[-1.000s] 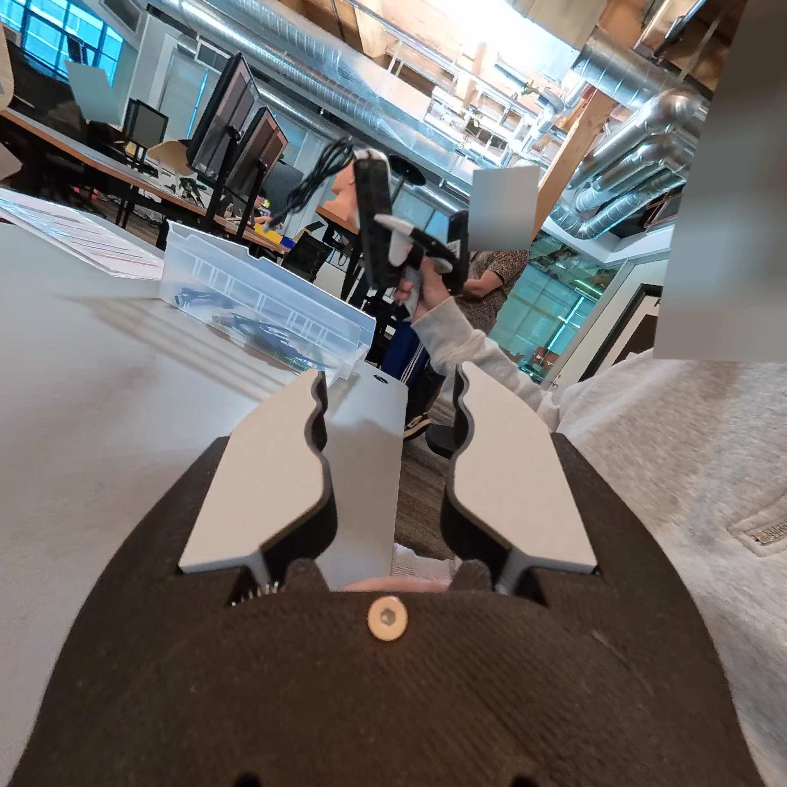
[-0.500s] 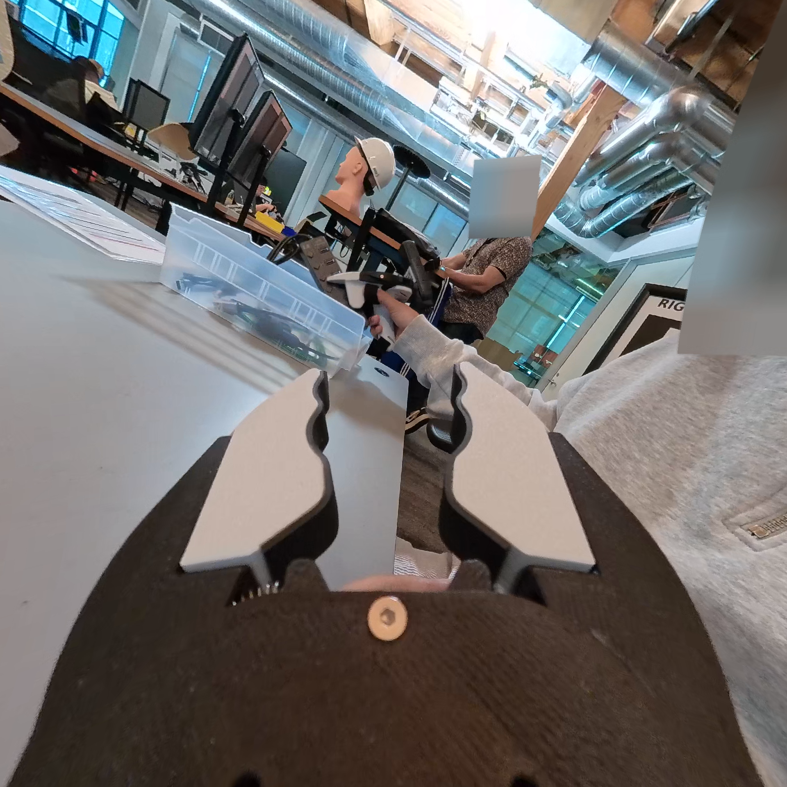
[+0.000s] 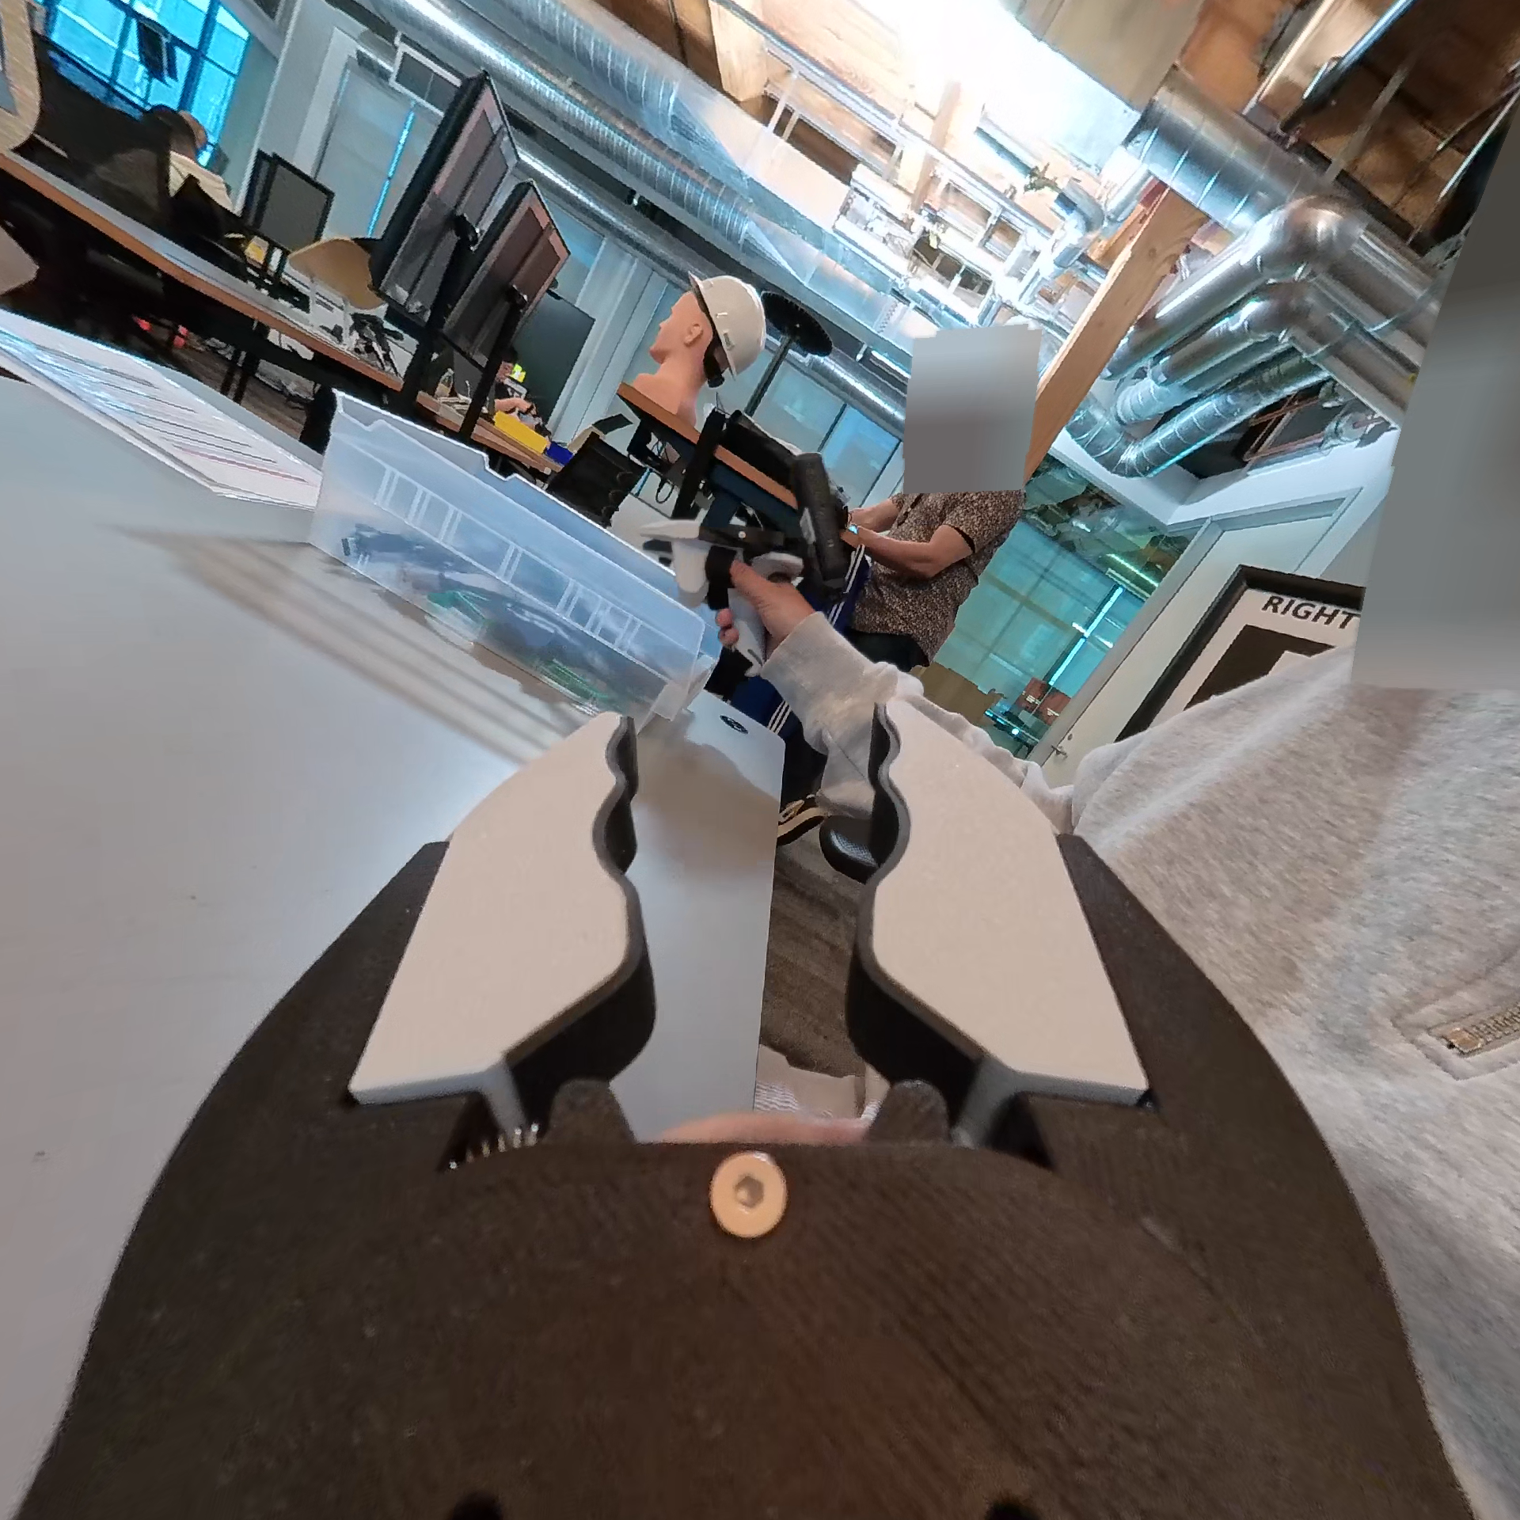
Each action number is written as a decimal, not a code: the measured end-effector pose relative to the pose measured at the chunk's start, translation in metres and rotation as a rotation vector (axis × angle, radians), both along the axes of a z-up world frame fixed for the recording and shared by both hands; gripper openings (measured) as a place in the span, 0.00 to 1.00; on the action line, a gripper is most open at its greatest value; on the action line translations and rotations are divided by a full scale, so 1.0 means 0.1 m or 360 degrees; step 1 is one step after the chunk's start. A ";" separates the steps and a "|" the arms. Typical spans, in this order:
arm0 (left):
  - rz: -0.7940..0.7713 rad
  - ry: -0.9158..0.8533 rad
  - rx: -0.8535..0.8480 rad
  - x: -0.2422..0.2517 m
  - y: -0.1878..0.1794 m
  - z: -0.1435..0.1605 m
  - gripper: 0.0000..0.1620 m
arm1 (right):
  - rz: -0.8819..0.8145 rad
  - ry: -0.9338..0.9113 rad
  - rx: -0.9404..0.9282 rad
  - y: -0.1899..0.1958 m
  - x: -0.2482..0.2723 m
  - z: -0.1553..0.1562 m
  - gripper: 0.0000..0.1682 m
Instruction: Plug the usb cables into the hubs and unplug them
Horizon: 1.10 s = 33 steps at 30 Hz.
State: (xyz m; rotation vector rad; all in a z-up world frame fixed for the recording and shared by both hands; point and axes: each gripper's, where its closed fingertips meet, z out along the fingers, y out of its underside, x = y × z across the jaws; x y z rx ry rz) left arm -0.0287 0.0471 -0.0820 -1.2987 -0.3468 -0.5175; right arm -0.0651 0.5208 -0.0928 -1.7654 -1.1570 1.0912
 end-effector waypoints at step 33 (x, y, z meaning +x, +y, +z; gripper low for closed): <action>-0.0052 -0.0121 -0.0025 0.00 0.04 -0.11 0.34 | -0.0290 0.0153 0.0254 0.50 0.55 -0.32 0.16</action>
